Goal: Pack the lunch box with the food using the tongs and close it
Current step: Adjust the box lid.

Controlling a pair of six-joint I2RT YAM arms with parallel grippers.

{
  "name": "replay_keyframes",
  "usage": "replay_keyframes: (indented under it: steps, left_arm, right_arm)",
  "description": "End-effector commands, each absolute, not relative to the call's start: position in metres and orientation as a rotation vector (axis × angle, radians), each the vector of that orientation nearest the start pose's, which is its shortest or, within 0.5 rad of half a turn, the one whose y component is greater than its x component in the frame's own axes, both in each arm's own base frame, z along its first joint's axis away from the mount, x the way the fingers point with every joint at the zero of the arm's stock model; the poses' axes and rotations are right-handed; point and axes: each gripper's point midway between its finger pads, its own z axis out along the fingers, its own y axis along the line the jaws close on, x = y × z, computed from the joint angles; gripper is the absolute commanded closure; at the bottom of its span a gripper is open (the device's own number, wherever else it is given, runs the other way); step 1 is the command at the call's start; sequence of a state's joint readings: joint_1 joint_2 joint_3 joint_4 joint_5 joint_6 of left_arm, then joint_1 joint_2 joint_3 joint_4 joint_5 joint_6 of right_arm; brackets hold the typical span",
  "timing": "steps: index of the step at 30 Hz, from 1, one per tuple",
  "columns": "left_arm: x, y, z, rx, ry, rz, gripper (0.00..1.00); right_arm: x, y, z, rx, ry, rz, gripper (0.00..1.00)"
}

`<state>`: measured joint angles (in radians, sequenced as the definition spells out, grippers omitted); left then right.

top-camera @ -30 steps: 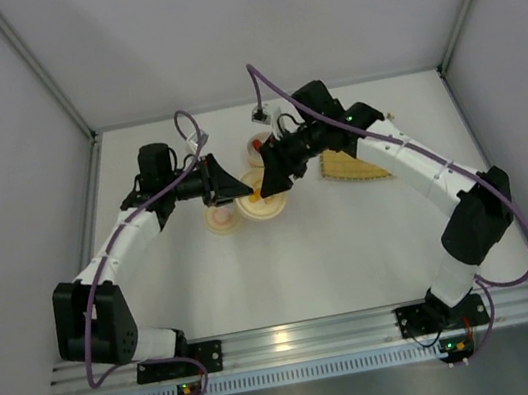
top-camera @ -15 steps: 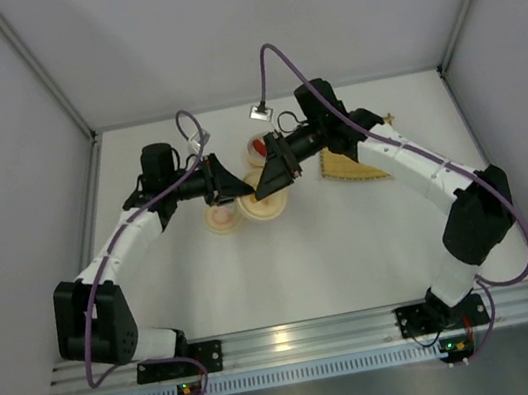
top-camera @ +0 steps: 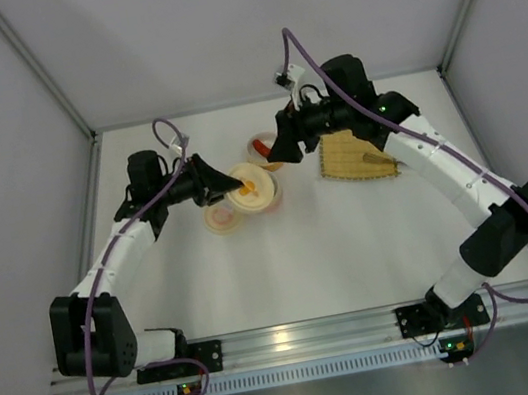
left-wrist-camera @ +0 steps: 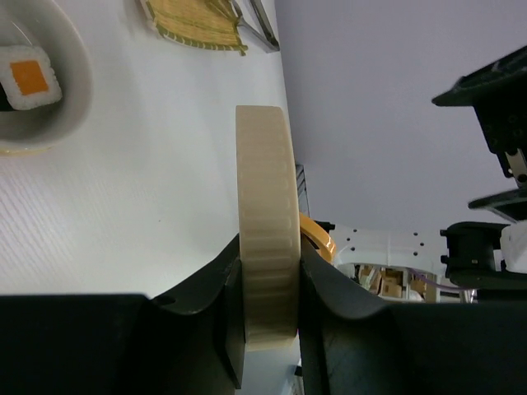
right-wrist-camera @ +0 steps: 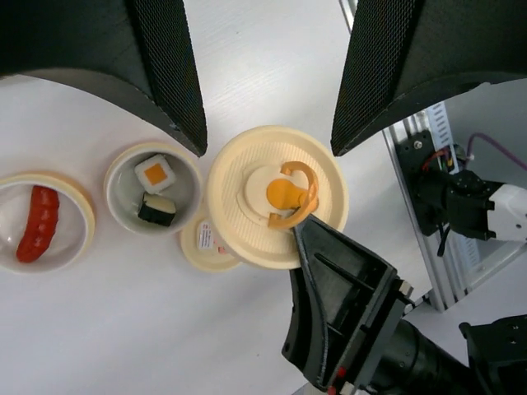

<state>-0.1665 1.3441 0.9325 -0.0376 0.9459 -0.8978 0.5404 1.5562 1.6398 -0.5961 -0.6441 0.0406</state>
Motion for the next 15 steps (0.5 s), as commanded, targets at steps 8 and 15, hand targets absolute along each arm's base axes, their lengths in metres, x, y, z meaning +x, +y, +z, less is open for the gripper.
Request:
replay_keyframes:
  steps: [8,15]
  left_arm:
    - [0.308,-0.211,0.262,-0.127,2.096,-1.544,1.0]
    - [0.305,-0.213,0.268,-0.099,2.078,-1.573,1.0]
  right_arm:
    - [0.278,0.351,0.309,-1.207,1.872,0.858,0.32]
    - [0.272,0.371,0.287,-1.303,1.908,0.775,0.32]
